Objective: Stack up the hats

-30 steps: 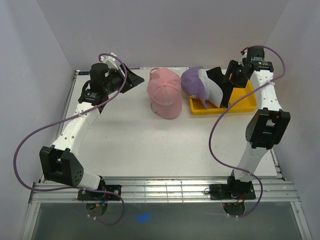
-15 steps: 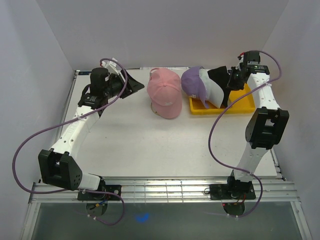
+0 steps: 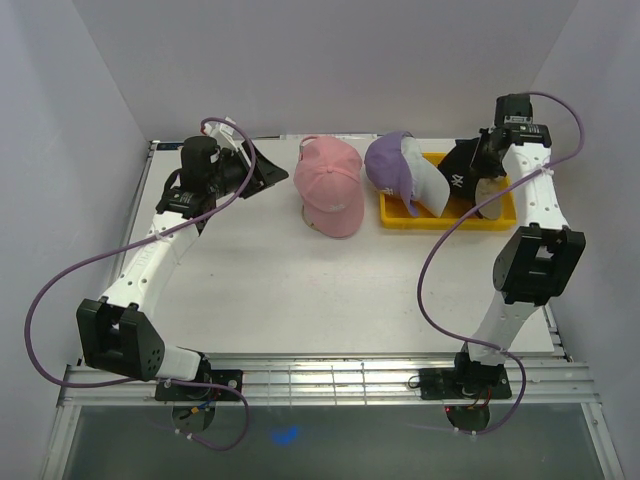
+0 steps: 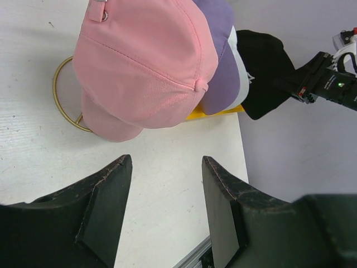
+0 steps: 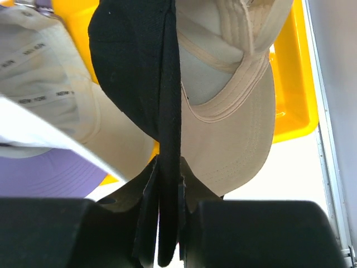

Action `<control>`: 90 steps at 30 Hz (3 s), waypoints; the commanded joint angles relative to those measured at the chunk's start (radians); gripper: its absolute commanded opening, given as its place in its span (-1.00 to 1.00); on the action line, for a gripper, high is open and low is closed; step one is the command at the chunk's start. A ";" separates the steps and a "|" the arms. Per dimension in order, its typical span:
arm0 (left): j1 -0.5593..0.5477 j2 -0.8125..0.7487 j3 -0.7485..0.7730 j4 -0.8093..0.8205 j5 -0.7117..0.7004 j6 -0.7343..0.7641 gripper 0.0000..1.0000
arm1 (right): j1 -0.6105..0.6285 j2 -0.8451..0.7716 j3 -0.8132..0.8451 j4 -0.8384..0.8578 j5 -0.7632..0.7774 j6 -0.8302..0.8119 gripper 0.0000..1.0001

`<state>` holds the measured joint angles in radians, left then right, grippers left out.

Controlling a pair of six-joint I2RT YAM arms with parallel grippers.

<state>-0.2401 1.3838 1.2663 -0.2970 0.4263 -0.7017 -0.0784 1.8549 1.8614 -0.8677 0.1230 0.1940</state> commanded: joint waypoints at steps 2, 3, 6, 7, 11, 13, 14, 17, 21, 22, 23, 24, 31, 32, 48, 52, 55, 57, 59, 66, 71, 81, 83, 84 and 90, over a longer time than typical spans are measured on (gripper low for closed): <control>-0.002 -0.048 -0.010 -0.017 -0.009 0.024 0.26 | -0.004 -0.057 0.163 -0.004 -0.032 0.015 -0.85; -0.002 -0.049 -0.008 -0.017 -0.011 0.024 0.27 | -0.004 -0.045 0.235 -0.026 -0.064 0.018 -0.84; -0.002 -0.054 -0.005 -0.021 -0.011 0.027 0.27 | -0.009 -0.058 0.317 -0.030 -0.143 0.057 -0.85; -0.002 -0.052 -0.004 -0.021 -0.012 0.027 0.27 | -0.009 -0.065 0.326 -0.019 -0.141 0.073 -0.84; -0.002 -0.052 -0.004 -0.025 -0.009 0.028 0.27 | -0.009 -0.037 0.390 -0.077 -0.128 0.075 -0.85; -0.002 -0.055 -0.007 -0.025 -0.008 0.028 0.27 | -0.009 -0.036 0.327 -0.077 -0.128 0.058 -0.85; -0.002 -0.054 -0.008 -0.025 -0.008 0.028 0.27 | -0.009 -0.045 0.282 -0.050 -0.128 0.050 -0.84; -0.002 -0.049 -0.010 -0.021 -0.006 0.024 0.27 | -0.008 -0.085 0.083 0.045 -0.128 0.039 -0.84; -0.002 -0.046 -0.016 -0.010 0.000 0.016 0.27 | 0.000 -0.085 -0.077 0.120 -0.137 0.028 -0.84; -0.002 -0.048 -0.019 -0.007 0.002 0.013 0.27 | 0.006 -0.076 -0.096 0.127 -0.129 0.021 -0.85; -0.002 -0.046 -0.021 -0.002 0.003 0.013 0.27 | 0.009 -0.068 -0.109 0.131 -0.126 0.016 -0.84; -0.002 -0.048 -0.025 0.001 0.005 0.011 0.27 | 0.020 -0.053 -0.113 0.128 -0.114 0.013 -0.80; -0.002 -0.051 -0.033 0.010 0.012 0.016 0.27 | 0.035 -0.095 -0.064 0.107 -0.080 0.030 0.41; -0.002 -0.052 -0.035 0.013 0.011 0.018 0.27 | 0.035 -0.094 -0.041 0.093 -0.076 0.031 0.44; -0.002 -0.045 -0.028 0.004 0.012 0.041 0.27 | 0.023 -0.091 -0.034 0.088 0.021 0.042 0.09; -0.002 -0.040 -0.035 0.009 0.017 0.038 0.27 | 0.020 -0.092 -0.065 0.099 0.000 0.036 0.08; -0.002 -0.037 -0.041 0.016 0.019 0.036 0.27 | 0.020 -0.080 -0.077 0.102 -0.020 0.035 0.09; -0.002 -0.034 -0.042 0.016 0.022 0.034 0.28 | 0.020 -0.080 -0.103 0.111 -0.036 0.035 0.09; -0.002 -0.032 -0.042 0.016 0.020 0.036 0.27 | 0.020 -0.080 -0.119 0.125 -0.048 0.035 0.10; -0.002 -0.025 -0.039 0.015 0.019 0.038 0.27 | 0.020 -0.060 -0.174 0.151 -0.054 0.025 0.11; -0.002 -0.022 -0.038 0.010 0.017 0.038 0.27 | 0.020 -0.051 -0.199 0.167 -0.031 0.022 0.01; -0.002 -0.009 -0.035 0.012 0.025 0.033 0.27 | 0.023 -0.057 -0.214 0.173 0.014 -0.021 -0.23; -0.002 -0.009 -0.033 0.012 0.025 0.031 0.27 | 0.023 -0.059 -0.218 0.174 0.000 -0.028 -0.20; -0.002 -0.009 -0.035 0.013 0.025 0.031 0.27 | 0.025 -0.060 -0.222 0.176 -0.003 -0.030 -0.16; -0.002 -0.009 -0.033 0.012 0.026 0.033 0.27 | 0.034 -0.071 -0.252 0.185 0.013 -0.042 -0.10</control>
<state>-0.2401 1.3808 1.2312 -0.3046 0.4347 -0.6773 -0.0502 1.8107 1.6211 -0.7143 0.1135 0.1730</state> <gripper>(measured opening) 0.637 0.452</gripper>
